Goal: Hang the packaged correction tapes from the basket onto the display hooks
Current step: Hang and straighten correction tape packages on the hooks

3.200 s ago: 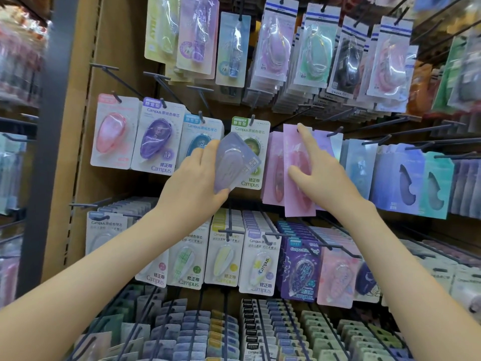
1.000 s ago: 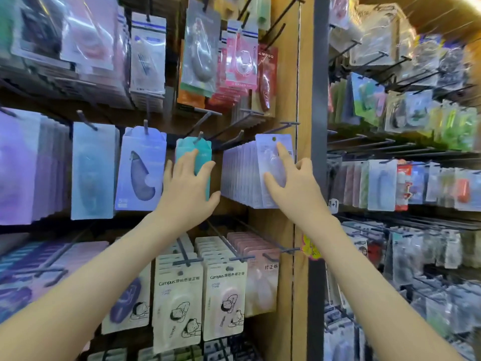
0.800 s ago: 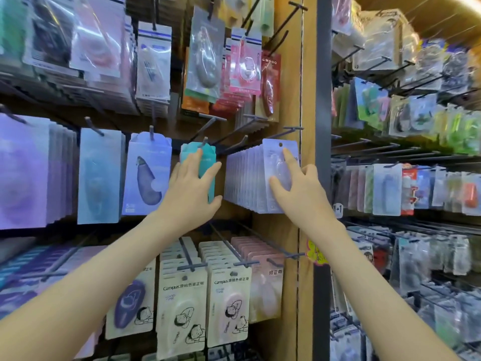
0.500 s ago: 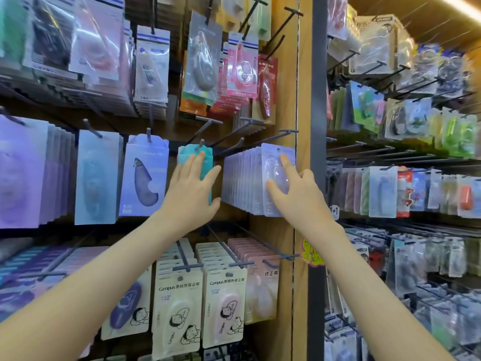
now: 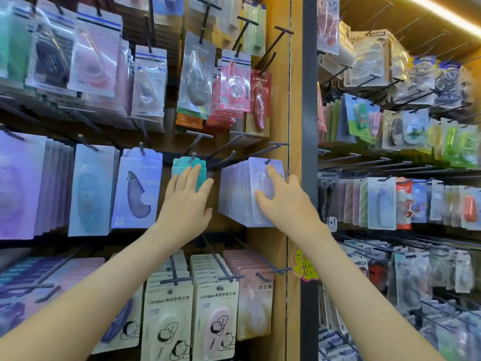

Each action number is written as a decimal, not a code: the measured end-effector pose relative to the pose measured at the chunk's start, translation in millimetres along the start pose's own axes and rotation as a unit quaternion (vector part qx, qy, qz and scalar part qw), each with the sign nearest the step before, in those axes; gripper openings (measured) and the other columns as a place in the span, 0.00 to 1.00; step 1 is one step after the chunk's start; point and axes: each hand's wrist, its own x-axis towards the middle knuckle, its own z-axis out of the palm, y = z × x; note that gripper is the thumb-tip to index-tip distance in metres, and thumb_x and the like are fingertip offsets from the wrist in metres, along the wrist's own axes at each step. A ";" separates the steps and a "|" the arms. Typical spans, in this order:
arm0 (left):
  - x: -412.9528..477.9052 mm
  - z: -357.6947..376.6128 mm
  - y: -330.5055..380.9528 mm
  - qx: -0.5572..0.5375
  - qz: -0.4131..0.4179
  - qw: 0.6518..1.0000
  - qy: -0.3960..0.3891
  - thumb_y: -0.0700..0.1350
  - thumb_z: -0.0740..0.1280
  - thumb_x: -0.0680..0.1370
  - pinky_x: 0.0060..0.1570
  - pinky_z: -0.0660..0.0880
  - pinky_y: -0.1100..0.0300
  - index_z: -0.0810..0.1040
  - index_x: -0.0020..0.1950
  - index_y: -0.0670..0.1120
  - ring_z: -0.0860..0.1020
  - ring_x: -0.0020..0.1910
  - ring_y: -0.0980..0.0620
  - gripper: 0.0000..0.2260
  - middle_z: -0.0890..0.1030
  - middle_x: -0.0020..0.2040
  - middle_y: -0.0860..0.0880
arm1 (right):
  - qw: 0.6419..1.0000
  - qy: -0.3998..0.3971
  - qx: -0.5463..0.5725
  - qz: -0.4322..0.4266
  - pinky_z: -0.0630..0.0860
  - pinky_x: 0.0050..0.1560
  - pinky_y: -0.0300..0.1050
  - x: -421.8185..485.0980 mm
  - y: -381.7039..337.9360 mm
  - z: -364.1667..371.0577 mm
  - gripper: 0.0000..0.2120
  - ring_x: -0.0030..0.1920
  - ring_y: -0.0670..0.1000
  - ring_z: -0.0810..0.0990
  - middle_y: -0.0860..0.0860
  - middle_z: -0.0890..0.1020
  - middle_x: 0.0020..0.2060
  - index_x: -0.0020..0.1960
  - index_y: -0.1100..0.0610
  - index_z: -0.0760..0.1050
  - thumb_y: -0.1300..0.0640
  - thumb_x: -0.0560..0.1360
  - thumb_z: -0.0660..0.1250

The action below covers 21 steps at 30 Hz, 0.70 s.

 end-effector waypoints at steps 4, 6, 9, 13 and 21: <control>-6.2 0.7 -4.5 -0.018 -0.001 1.000 0.006 0.49 0.67 0.77 0.74 0.51 0.46 0.64 0.74 0.46 0.53 0.76 0.40 0.27 0.56 0.77 0.40 | 0.999 -0.033 0.013 0.002 0.71 0.53 0.50 2.0 1.3 8.8 0.30 0.63 0.59 0.69 0.56 0.63 0.67 0.78 0.45 0.44 0.45 0.81 0.54; -11.1 -1.6 -5.3 -0.032 -0.004 0.999 0.009 0.47 0.69 0.76 0.72 0.58 0.45 0.66 0.73 0.45 0.58 0.74 0.38 0.27 0.59 0.76 0.39 | 0.999 -0.023 0.026 0.002 0.71 0.60 0.54 -0.5 1.5 17.2 0.32 0.66 0.58 0.65 0.56 0.61 0.68 0.78 0.46 0.43 0.45 0.80 0.55; -24.2 -8.2 -9.0 -0.024 0.025 0.996 0.077 0.41 0.75 0.70 0.57 0.75 0.45 0.75 0.64 0.40 0.75 0.60 0.36 0.23 0.73 0.66 0.35 | 0.998 0.061 0.002 -0.024 0.63 0.69 0.55 -12.5 -1.4 31.8 0.33 0.71 0.59 0.56 0.57 0.56 0.73 0.78 0.49 0.45 0.47 0.80 0.59; -65.6 -19.2 -23.8 -0.027 0.041 0.981 0.187 0.38 0.72 0.73 0.50 0.77 0.47 0.77 0.61 0.37 0.79 0.55 0.37 0.17 0.76 0.61 0.34 | 0.971 0.194 0.041 -0.133 0.60 0.71 0.54 -47.1 -24.6 61.3 0.29 0.72 0.59 0.61 0.61 0.65 0.71 0.76 0.58 0.60 0.53 0.77 0.62; -234.2 -65.7 -112.9 -0.052 -0.064 0.985 0.149 0.41 0.64 0.77 0.66 0.66 0.54 0.72 0.66 0.37 0.72 0.63 0.43 0.18 0.75 0.63 0.38 | 0.920 0.057 0.203 -0.331 0.71 0.62 0.50 -149.7 -164.9 132.1 0.24 0.59 0.58 0.74 0.59 0.77 0.59 0.71 0.64 0.68 0.58 0.75 0.58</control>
